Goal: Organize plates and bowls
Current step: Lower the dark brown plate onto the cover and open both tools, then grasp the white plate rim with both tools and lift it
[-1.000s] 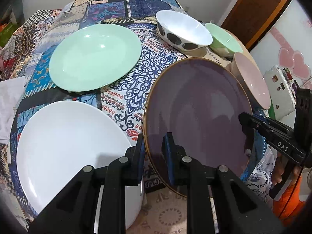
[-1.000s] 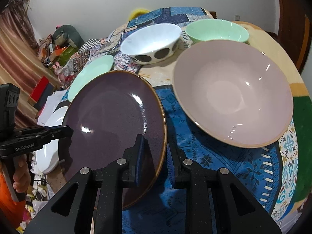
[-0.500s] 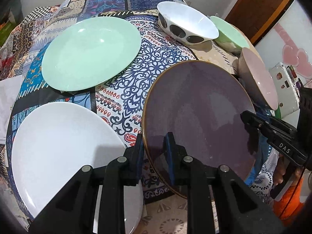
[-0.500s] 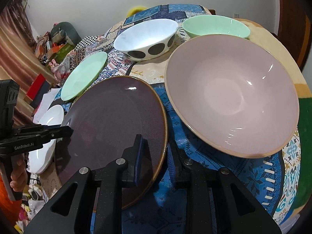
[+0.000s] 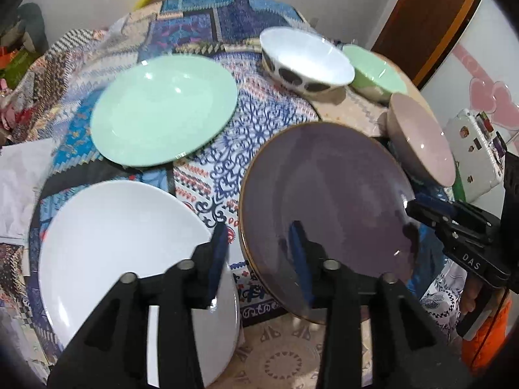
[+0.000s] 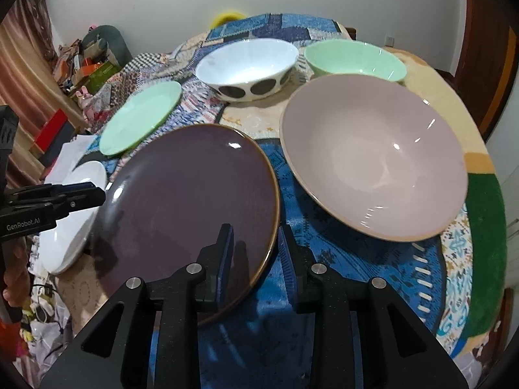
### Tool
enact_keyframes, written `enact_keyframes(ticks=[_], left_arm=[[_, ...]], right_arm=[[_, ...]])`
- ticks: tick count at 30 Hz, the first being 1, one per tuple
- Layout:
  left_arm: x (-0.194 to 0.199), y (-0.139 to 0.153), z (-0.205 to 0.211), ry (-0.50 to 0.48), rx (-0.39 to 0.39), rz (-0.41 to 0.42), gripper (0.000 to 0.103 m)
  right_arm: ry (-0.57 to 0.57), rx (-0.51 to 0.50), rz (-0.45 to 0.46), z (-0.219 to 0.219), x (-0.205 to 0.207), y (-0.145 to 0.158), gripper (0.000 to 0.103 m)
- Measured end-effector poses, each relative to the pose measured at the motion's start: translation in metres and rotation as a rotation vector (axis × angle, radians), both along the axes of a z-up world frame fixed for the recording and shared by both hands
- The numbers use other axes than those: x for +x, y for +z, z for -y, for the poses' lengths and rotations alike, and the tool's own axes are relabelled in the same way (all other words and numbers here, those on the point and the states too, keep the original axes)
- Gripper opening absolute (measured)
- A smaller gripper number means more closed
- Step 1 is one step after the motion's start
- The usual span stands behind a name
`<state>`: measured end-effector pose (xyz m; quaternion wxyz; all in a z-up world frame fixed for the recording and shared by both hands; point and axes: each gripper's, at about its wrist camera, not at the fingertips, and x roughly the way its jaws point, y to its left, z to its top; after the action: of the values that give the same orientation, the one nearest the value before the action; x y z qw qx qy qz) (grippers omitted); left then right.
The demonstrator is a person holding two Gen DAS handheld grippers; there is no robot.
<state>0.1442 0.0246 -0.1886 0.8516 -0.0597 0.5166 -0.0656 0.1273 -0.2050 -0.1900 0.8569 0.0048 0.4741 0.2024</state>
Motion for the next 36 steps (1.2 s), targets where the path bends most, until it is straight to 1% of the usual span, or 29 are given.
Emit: enact_keyframes(ticks=[3,5,6,7,8,9,11,13,15,17,20,25,31,36], left_arm=[[-0.009,0.014,-0.002,0.008,0.005,0.04,0.055],[-0.015,0.022,-0.004,0.011,0.001,0.059,0.059],[-0.021,0.027,-0.005,0.013,0.002,0.074,0.06],[-0.024,0.031,-0.006,0.015,0.004,0.085,0.061],[-0.028,0.035,-0.007,0.018,0.008,0.097,0.064],[-0.033,0.041,-0.01,0.02,0.013,0.115,0.067],[-0.041,0.049,-0.014,0.025,0.021,0.14,0.071],[-0.049,0.055,-0.018,0.029,0.026,0.16,0.076],[-0.057,0.061,-0.026,0.044,0.033,0.177,0.087],[-0.064,0.064,-0.034,0.063,0.032,0.187,0.09],[-0.074,0.066,-0.05,0.1,0.044,0.196,0.092],[-0.09,0.059,-0.084,0.171,0.081,0.205,0.093],[-0.1,0.04,-0.123,0.223,0.098,0.183,0.093],[-0.107,0.019,-0.153,0.252,0.077,0.149,0.093]], right_arm=[[0.0,0.01,0.026,-0.003,-0.007,0.013,0.034],[0.004,0.017,0.046,-0.007,-0.011,0.021,0.043],[0.005,0.019,0.054,-0.008,-0.012,0.023,0.045],[0.009,0.025,0.068,-0.011,-0.015,0.028,0.049],[0.011,0.028,0.078,-0.013,-0.016,0.031,0.054],[0.013,0.03,0.088,-0.015,-0.018,0.034,0.056],[0.018,0.031,0.108,-0.021,-0.021,0.04,0.063],[0.029,0.04,0.127,-0.028,-0.025,0.045,0.067],[0.045,0.047,0.135,-0.036,-0.027,0.048,0.07],[0.062,0.05,0.142,-0.045,-0.028,0.051,0.074],[0.09,0.047,0.15,-0.063,-0.03,0.051,0.076],[0.147,0.047,0.14,-0.092,-0.03,0.047,0.076],[0.203,0.025,0.122,-0.131,-0.029,0.033,0.076],[0.243,0.02,0.081,-0.157,-0.024,0.019,0.075]])
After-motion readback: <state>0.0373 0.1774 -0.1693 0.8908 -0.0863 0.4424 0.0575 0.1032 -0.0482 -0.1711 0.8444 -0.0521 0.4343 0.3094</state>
